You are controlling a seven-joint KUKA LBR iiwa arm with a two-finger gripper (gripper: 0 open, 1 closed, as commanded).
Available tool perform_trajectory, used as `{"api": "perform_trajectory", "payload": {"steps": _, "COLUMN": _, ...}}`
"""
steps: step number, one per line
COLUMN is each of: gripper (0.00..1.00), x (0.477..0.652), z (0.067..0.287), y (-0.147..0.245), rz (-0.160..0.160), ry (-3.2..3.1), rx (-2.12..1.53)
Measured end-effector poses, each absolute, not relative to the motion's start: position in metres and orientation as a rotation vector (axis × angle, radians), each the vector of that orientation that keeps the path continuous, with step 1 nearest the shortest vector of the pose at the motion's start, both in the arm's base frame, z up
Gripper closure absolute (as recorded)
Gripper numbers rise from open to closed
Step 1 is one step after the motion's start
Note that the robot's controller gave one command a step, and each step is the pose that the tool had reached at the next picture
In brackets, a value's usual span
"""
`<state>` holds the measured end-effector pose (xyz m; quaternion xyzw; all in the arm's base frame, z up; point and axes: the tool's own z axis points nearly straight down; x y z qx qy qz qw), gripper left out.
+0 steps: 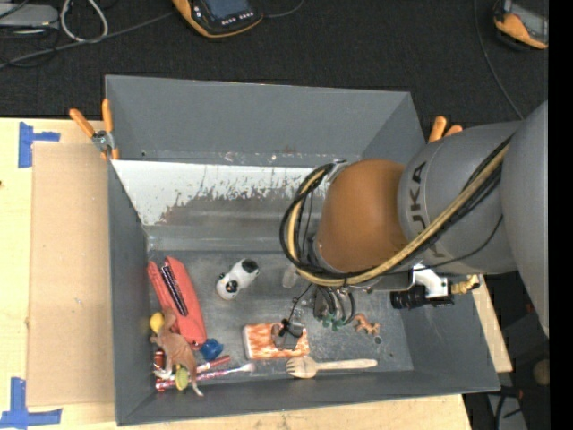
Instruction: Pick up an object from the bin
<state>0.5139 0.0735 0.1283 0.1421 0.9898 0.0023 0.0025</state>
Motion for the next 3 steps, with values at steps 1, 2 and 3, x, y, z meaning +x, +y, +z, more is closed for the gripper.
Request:
{"api": "perform_trajectory", "payload": {"steps": 1, "gripper": 0.00, "x": 0.475, "z": 0.077, "y": 0.060, "rz": -0.002, "ry": 3.127, "rx": 0.379}}
{"api": "perform_trajectory", "payload": {"steps": 2, "gripper": 1.00, "x": 0.483, "z": 0.069, "y": 0.047, "rz": 0.006, "ry": 3.047, "rx": 0.725}}
{"api": "perform_trajectory", "payload": {"steps": 3, "gripper": 1.00, "x": 0.483, "z": 0.069, "y": 0.047, "rz": 0.007, "ry": 3.047, "rx": 0.728}}
